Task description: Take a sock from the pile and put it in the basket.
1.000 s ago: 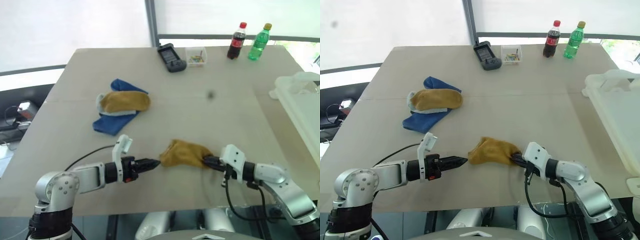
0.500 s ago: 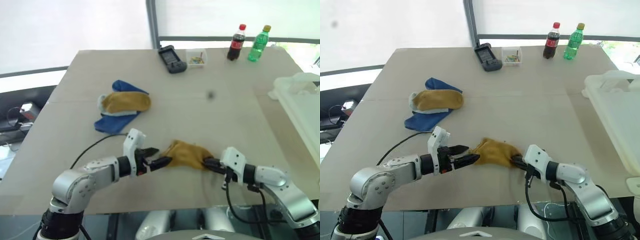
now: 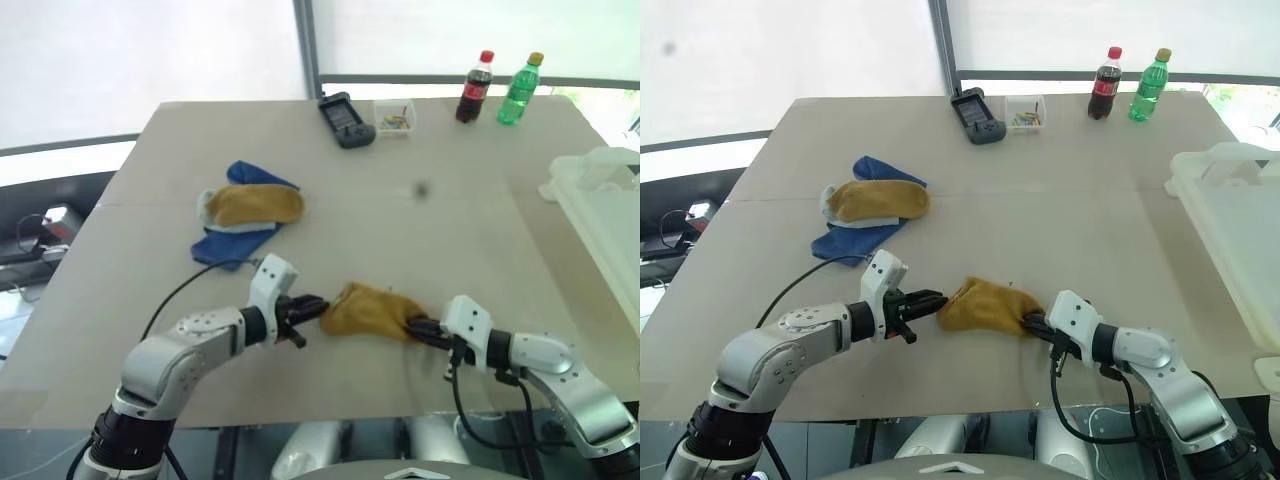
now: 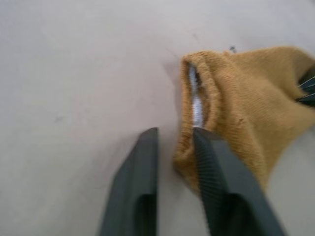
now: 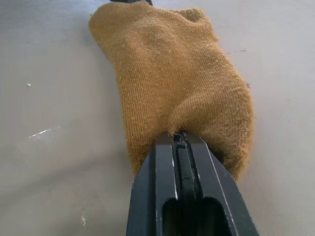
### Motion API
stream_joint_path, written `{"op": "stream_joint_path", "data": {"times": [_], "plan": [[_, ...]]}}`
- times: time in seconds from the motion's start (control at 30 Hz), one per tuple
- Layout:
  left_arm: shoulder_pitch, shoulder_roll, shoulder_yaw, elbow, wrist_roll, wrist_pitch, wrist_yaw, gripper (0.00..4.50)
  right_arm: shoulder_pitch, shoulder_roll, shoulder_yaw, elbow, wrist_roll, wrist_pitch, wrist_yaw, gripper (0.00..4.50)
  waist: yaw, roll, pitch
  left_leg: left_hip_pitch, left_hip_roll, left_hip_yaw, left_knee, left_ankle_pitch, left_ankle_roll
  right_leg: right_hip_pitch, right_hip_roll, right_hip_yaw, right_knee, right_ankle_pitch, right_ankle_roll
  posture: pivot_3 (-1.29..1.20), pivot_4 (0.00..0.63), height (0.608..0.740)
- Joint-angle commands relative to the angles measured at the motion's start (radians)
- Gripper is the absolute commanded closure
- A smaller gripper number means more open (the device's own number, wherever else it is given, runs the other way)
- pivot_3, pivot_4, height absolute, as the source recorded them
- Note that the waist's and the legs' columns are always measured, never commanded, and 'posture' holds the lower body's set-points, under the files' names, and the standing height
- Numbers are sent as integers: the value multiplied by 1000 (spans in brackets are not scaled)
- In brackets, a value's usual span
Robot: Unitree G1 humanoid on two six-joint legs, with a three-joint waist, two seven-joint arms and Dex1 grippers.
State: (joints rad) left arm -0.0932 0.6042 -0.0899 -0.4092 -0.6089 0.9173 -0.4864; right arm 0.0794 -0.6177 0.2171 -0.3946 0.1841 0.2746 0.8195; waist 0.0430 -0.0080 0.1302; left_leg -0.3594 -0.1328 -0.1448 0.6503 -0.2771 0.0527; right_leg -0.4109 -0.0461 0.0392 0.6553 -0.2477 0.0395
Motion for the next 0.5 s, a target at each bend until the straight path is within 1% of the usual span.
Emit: {"op": "stream_joint_path", "data": {"times": [0.03,0.1,0.2,0.27,0.33,0.37,0.43,0.47,0.5], "plan": [[29,-37,-55,53,16,15,-19,4432,3,-3,11,-31,-5,7,0,4500,0,0,0,0,0,0,0,0,0,0,0,0,0,0,0,0,150,740],[29,-79,4,50,-53,54,-27,4432,4,-2,11,-35,-6,11,-3,4500,0,0,0,0,0,0,0,0,0,0,0,0,0,0,0,0,150,740],[34,-102,77,39,-128,97,-43,4432,4,0,10,-40,-6,15,-7,4500,-3,-1,1,-1,0,0,0,0,0,0,0,0,0,0,0,0,150,740],[45,-72,89,21,-134,90,-77,4432,4,2,12,-42,-7,17,-9,4500,-3,-1,1,-1,0,0,0,0,0,-1,0,0,0,0,0,0,150,740],[61,-44,104,4,-129,42,-124,4432,3,4,13,-43,-8,18,-10,4500,-4,-1,1,-2,0,0,0,0,0,-1,0,0,0,0,0,0,150,740],[61,-31,111,9,-107,11,-129,4204,2,6,14,-42,-9,18,-11,4500,-5,-1,2,-2,0,0,-1,0,0,-1,0,0,0,0,0,0,150,740],[64,-5,108,15,-69,-37,-144,3591,1,7,14,-42,-9,18,-12,4500,-4,-2,2,-2,0,0,-1,0,0,-1,0,0,-1,0,0,0,150,740],[76,14,94,12,-28,-90,-160,3077,-2,9,16,-41,-9,18,-12,4500,-3,-2,2,-2,0,0,-1,0,0,-1,0,0,-1,0,0,0,150,740],[94,33,80,6,6,-150,-192,2884,-4,11,19,-39,-10,17,-13,4500,-4,-1,2,-2,0,0,-1,0,0,-1,0,0,-1,0,0,0,150,740]]}}
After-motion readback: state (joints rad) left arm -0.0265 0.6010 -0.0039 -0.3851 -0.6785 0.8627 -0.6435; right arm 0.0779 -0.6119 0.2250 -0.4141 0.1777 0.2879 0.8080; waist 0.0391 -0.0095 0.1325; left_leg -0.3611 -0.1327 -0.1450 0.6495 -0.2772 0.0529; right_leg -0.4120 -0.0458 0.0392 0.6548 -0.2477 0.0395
